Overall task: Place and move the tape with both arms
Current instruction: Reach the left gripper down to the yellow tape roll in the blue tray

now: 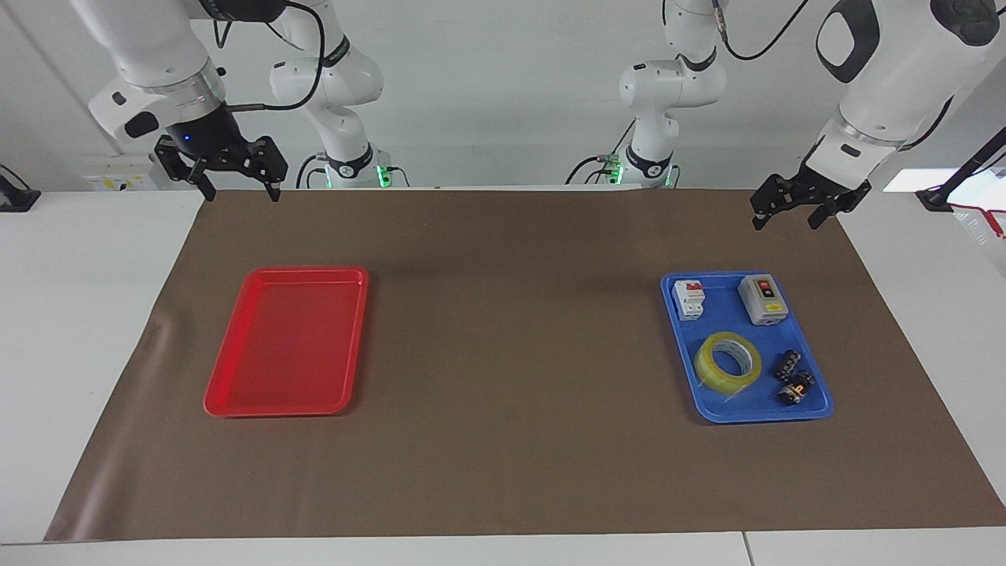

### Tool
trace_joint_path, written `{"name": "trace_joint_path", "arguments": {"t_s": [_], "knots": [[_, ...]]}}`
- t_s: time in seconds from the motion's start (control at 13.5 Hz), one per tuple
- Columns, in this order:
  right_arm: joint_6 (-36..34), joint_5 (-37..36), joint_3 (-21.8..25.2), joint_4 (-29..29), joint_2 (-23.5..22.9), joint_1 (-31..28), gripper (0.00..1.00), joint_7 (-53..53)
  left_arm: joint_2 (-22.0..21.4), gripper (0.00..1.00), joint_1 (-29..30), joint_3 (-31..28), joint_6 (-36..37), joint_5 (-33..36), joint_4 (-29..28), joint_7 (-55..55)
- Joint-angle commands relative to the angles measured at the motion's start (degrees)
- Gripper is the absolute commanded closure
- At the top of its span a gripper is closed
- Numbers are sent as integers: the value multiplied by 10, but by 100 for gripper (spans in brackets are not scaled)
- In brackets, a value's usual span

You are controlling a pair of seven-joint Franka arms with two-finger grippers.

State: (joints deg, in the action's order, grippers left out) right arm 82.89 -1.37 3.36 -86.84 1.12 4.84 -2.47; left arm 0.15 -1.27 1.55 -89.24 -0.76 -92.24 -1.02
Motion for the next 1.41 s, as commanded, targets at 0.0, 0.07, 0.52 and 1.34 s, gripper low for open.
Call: {"name": "trace_joint_path", "arguments": {"t_s": [0.0,0.07,0.52,1.34], "knots": [[-4,4,-3,2,0,-6,0,11,-9,0,-4,-3,-8,1,-12,-2],[-4,5,-3,2,0,-6,0,12,-9,0,-4,-2,-8,1,-11,-2],[-5,8,-3,-2,1,-11,0,12,-9,0,0,-3,-11,1,-13,1],[-10,8,-3,-12,6,-11,0,14,115,0,29,-3,-282,2,-93,-11]]}}
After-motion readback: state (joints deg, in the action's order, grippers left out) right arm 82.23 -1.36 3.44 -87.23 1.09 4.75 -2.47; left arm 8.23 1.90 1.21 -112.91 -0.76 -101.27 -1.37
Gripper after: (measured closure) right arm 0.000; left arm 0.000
